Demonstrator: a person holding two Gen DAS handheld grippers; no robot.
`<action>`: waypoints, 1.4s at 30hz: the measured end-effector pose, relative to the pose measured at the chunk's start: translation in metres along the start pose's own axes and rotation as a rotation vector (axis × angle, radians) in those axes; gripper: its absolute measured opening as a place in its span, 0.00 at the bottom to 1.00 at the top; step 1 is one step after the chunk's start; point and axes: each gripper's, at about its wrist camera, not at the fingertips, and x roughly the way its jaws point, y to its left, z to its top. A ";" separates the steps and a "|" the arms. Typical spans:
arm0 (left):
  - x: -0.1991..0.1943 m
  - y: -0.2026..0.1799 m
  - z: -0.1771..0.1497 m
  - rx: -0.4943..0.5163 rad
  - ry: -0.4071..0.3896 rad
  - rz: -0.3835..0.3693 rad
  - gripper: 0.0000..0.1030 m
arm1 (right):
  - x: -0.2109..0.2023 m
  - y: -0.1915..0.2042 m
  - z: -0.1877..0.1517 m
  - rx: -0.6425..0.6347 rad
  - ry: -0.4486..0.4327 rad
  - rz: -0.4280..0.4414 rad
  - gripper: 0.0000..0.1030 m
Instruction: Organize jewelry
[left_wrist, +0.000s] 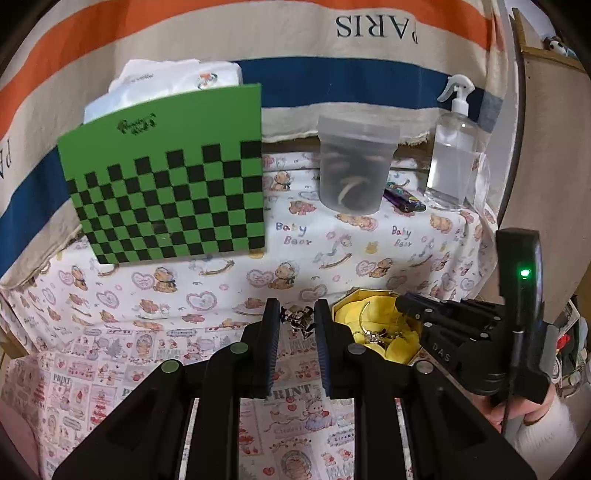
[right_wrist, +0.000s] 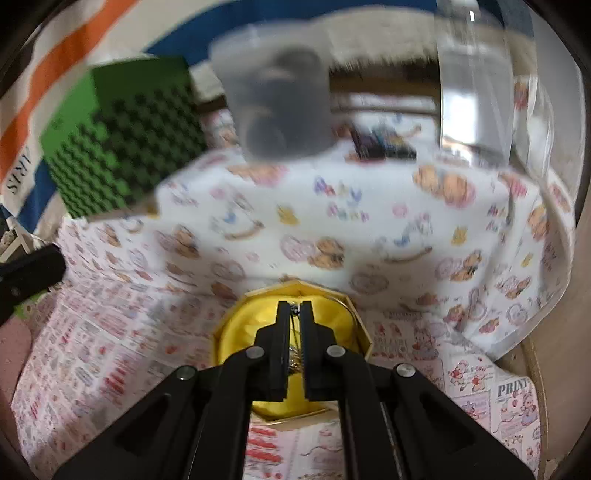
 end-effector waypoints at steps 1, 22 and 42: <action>0.003 -0.001 0.000 -0.001 0.002 0.001 0.17 | 0.004 -0.004 -0.001 0.011 0.010 0.000 0.04; 0.089 -0.046 -0.009 -0.034 0.223 -0.136 0.17 | -0.019 -0.081 0.000 0.290 -0.031 0.067 0.37; 0.093 -0.057 -0.022 0.032 0.281 -0.155 0.34 | -0.038 -0.098 0.007 0.293 -0.105 -0.062 0.51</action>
